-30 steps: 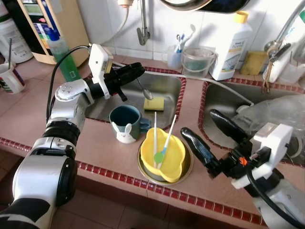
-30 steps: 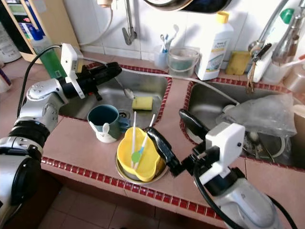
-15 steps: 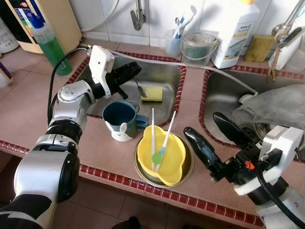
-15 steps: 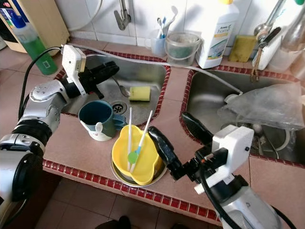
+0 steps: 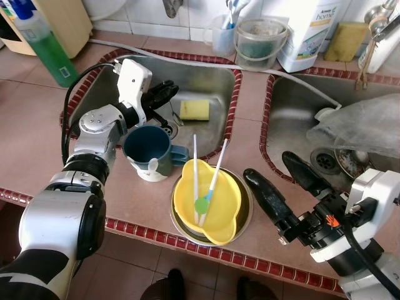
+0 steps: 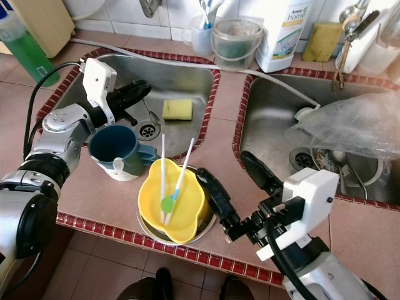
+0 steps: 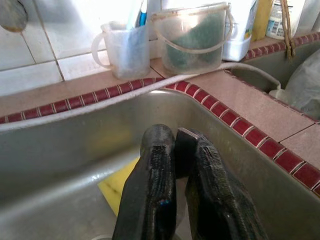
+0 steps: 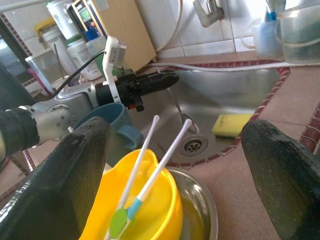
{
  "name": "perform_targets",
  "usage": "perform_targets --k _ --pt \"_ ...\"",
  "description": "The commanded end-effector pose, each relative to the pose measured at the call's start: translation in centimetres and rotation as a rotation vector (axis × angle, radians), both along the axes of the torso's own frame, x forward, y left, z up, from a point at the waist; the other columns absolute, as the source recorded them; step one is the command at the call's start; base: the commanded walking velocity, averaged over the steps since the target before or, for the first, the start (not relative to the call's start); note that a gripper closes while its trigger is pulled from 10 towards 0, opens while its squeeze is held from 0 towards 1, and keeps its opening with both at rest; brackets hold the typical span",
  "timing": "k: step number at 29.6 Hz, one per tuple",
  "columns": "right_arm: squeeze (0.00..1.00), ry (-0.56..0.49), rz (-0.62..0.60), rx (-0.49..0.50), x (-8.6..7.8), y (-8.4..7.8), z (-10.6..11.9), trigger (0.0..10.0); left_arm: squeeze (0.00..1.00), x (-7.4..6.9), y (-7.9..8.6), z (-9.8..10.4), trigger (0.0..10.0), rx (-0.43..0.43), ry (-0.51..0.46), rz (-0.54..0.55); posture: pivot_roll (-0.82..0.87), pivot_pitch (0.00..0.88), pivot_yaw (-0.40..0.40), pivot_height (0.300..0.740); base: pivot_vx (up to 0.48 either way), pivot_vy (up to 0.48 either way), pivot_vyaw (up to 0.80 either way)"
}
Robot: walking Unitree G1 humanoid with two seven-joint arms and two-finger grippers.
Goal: Kitchen organization
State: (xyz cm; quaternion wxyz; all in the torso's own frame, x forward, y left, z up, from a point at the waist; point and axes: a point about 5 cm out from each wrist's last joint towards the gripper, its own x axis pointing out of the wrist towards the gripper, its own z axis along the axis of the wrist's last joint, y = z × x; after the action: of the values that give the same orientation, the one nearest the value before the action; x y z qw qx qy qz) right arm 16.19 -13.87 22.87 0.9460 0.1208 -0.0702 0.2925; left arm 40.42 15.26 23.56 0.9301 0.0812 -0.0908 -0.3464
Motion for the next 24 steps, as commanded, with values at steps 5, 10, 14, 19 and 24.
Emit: perform_targets --k 5,10,14,19,24 --pt "0.00 -0.018 0.025 -0.001 -0.60 0.24 0.56 10.0 0.00 0.23 0.18 1.31 10.0 0.009 -0.030 0.008 -0.32 0.285 0.100 0.740 0.000 0.000 0.00" --pt "0.00 -0.017 0.032 -0.003 -0.49 0.21 0.62 10.0 0.00 0.21 0.33 1.38 10.0 0.011 -0.030 0.003 -0.31 0.281 0.100 0.740 0.000 0.000 0.00" --pt "0.00 -0.015 0.036 -0.005 -0.47 0.21 0.62 10.0 0.00 0.15 0.35 1.22 10.0 0.020 -0.029 -0.004 -0.31 0.279 0.099 0.740 0.000 0.000 0.00" --pt "0.00 -0.014 0.041 -0.007 -0.45 0.18 0.66 10.0 0.00 0.08 0.26 0.95 10.0 0.025 -0.022 -0.017 -0.32 0.278 0.097 0.740 0.000 0.000 0.00" --pt "0.00 -0.013 0.044 -0.007 -0.42 0.18 0.69 10.0 0.00 0.00 0.15 0.83 10.0 0.035 -0.022 -0.034 -0.32 0.275 0.095 0.740 0.000 0.000 0.00"
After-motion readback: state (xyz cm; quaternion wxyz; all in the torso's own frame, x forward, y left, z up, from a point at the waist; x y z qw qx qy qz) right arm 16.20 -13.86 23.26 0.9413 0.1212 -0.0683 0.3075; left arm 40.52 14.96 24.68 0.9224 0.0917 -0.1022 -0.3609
